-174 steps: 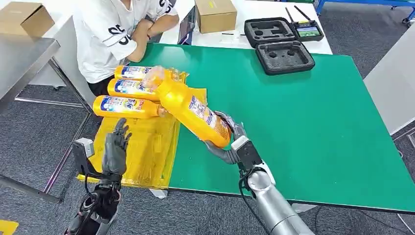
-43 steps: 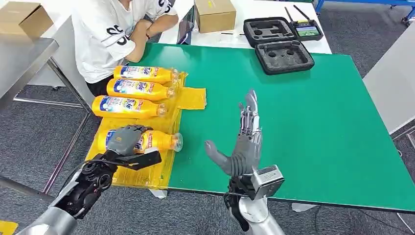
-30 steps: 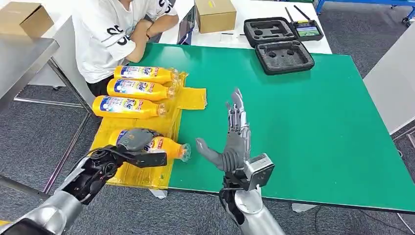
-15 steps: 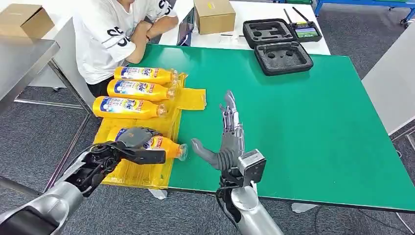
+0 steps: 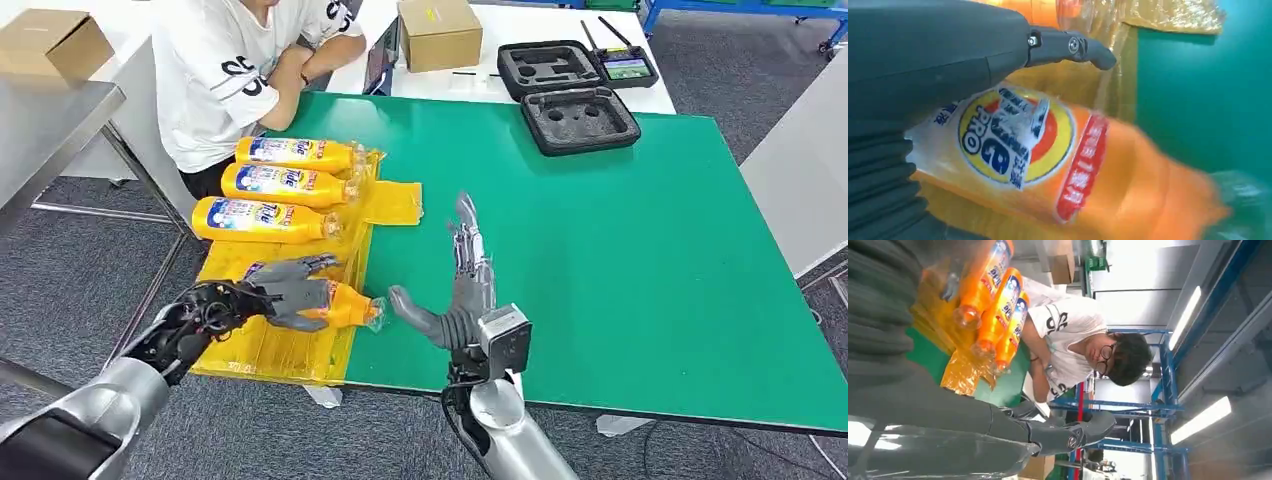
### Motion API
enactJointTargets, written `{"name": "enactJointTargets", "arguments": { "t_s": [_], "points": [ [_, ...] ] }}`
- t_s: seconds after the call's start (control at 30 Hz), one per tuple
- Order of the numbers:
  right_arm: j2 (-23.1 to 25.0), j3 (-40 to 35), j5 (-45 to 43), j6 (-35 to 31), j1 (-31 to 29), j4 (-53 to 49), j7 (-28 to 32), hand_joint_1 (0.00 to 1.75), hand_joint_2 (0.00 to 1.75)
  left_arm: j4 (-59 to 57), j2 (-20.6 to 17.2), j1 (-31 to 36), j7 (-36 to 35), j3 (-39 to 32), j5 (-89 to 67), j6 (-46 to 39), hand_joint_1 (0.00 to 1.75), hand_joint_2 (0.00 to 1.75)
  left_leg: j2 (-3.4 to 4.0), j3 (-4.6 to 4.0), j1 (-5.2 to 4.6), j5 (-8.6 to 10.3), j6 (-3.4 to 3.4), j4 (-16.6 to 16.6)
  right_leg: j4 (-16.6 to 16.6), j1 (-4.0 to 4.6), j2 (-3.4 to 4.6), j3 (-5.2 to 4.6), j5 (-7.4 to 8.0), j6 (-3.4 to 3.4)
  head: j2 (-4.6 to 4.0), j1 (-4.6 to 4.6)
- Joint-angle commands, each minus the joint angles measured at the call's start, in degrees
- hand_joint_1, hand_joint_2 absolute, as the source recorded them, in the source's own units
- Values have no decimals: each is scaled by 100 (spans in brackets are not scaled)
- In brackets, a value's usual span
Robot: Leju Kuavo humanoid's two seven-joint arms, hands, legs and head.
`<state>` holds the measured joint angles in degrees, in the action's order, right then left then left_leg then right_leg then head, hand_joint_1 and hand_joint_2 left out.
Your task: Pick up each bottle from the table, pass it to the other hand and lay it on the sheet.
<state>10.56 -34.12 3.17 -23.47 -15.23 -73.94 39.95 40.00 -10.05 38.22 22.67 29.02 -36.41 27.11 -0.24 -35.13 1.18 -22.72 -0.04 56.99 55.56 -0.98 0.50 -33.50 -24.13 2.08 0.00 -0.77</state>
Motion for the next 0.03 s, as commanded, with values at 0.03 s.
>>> {"name": "enactJointTargets", "arguments": {
  "t_s": [0.03],
  "points": [
    [-73, 15, 68, -30, -96, 444, 5, 0, 175, -513, 395, -186, -29, -1014, 1708, 1109, 0, 0, 6, 23, -3, -5, 7, -10, -11, 0, 1, 22, -3, -6, 0, 2]
  ]
}}
